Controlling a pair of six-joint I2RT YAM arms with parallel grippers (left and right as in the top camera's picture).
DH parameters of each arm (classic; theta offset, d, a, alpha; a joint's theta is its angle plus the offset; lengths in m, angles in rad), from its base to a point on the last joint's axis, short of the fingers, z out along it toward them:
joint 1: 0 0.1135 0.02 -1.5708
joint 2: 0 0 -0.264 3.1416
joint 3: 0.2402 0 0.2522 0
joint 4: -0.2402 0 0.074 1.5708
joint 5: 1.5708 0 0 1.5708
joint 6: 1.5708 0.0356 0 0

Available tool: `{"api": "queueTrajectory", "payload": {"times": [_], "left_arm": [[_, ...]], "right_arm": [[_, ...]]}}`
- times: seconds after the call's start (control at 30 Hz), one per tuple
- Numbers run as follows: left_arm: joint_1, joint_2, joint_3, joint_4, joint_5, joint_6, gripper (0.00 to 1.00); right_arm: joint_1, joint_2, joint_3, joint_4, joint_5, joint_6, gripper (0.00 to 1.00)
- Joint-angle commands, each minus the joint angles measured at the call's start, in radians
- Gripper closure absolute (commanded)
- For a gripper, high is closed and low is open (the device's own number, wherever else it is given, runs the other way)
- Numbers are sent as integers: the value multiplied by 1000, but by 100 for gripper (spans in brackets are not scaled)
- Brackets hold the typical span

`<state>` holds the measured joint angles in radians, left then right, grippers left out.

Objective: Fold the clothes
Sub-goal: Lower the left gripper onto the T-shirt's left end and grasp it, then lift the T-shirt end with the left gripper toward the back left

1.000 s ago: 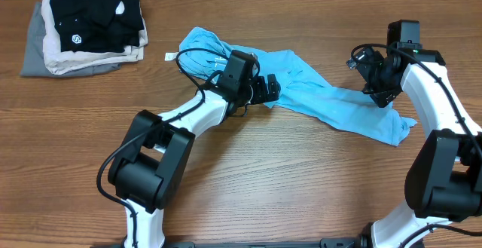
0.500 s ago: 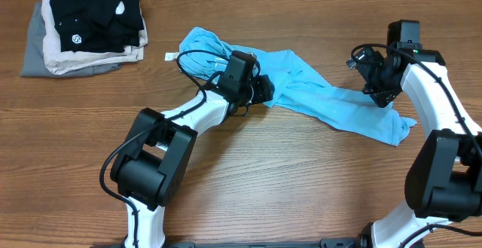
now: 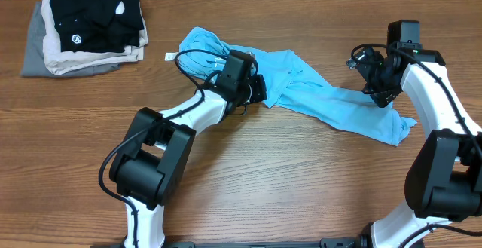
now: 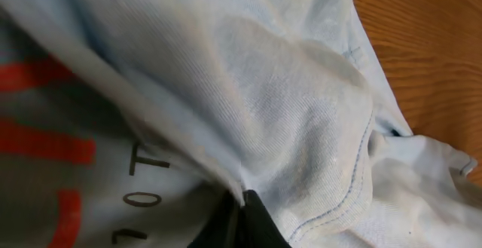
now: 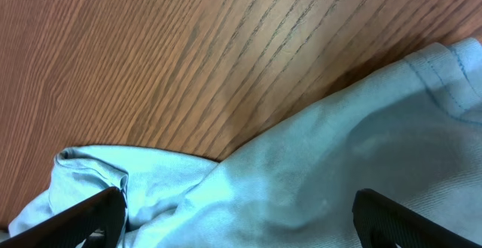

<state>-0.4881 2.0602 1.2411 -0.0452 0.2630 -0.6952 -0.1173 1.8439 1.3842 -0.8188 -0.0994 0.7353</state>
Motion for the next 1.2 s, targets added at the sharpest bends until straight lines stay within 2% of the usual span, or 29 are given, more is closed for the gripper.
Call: {"api": "queueTrajectory", "payload": {"times": [0.0,0.23,0.37,0.53,0.9,1.1,1.17], "left_arm": [[21,5,19,-2,34,39,96],[79,-62,19,-7,148,114,96],[112,-148,19,-23,162,166,96],[172,-321,21,-61,153,227,96],[309,-724,29,-135,153,257,96],[311,-827,30,-145,152,270,96],[311,-829,30,-154,152,270,96]], "right_arm": [[-1,-2,-2,6,9,-6,0],[-2,-2,-2,7,12,-6,0],[-2,-2,-2,5,12,-6,0],[-2,-2,-2,5,26,-10,0],[-2,-6,0,1,21,-37,0],[-2,-28,13,2,-118,-169,0],[-2,-39,15,1,-157,-172,0]]}}
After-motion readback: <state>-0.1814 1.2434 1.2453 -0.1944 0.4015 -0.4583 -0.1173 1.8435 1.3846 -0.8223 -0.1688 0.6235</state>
